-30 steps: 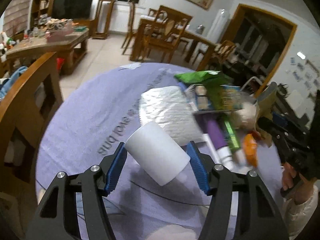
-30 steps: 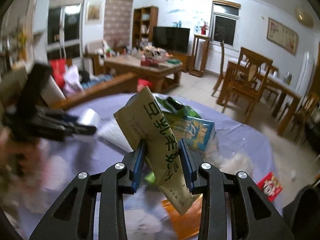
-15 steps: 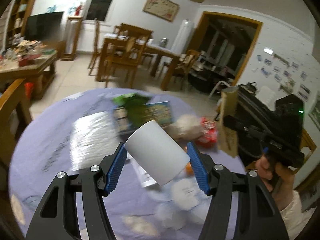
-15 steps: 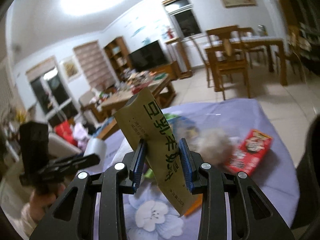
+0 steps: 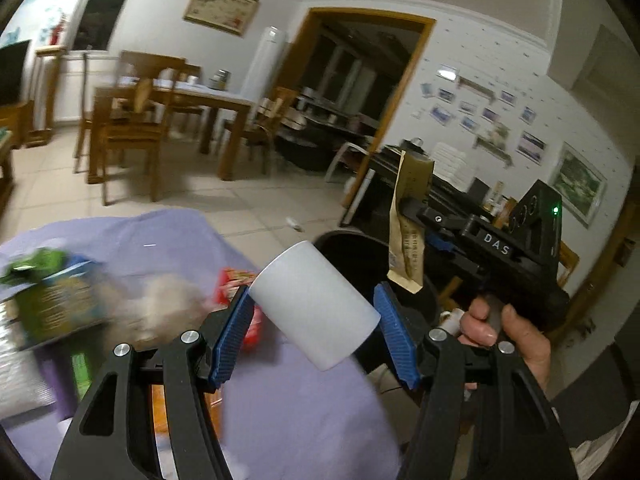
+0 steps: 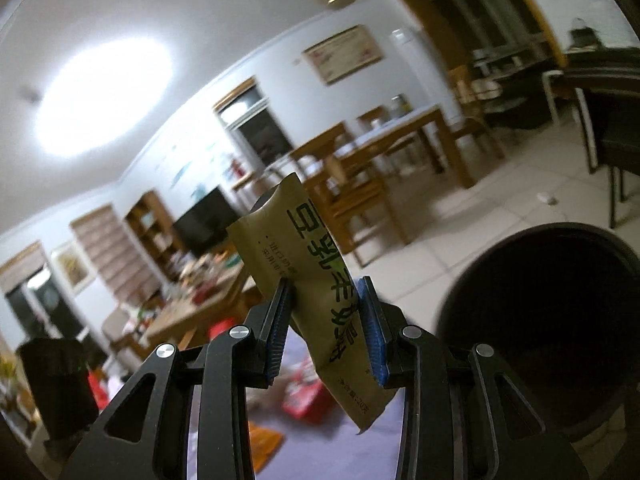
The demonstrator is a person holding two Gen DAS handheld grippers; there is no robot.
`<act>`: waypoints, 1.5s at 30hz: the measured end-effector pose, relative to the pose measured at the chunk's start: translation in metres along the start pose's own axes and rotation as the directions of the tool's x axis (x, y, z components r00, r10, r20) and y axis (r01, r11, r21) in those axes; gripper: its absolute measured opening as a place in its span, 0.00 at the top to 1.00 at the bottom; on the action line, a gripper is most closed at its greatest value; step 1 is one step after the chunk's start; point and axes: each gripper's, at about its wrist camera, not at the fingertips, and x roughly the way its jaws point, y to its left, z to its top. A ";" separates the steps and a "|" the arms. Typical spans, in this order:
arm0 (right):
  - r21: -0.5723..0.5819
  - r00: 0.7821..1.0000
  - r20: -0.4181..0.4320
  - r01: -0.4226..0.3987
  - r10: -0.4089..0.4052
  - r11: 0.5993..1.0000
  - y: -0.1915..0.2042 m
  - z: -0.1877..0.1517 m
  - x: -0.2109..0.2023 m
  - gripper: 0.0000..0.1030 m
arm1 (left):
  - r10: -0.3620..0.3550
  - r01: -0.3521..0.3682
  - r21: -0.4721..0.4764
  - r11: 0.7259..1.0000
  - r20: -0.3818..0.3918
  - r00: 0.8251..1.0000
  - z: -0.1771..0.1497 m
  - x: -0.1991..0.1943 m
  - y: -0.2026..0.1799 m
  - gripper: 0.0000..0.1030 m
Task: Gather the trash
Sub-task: 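Carry the pouch and cup over the black bin and open both tools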
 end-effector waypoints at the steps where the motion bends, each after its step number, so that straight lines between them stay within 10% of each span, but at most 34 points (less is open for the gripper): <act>1: 0.009 1.000 0.012 0.017 -0.017 1.000 -0.009 0.001 -0.004 0.67 | -0.011 0.011 0.006 1.000 -0.007 1.000 0.001 0.008 -0.005 0.40; 15: 0.168 0.979 0.023 0.195 -0.202 0.966 -0.146 0.001 -0.034 0.67 | -0.115 0.125 0.061 0.990 -0.147 0.982 -0.006 0.121 -0.056 0.40; 37: 0.242 0.969 -0.047 0.246 -0.242 0.939 -0.157 -0.014 0.006 0.66 | -0.085 0.108 0.065 0.992 -0.287 0.954 -0.016 0.189 -0.073 0.40; 45: 0.255 0.969 -0.037 0.245 -0.244 0.935 -0.158 -0.012 0.008 0.40 | -0.001 0.027 0.096 0.995 -0.261 0.965 -0.012 0.176 -0.070 0.20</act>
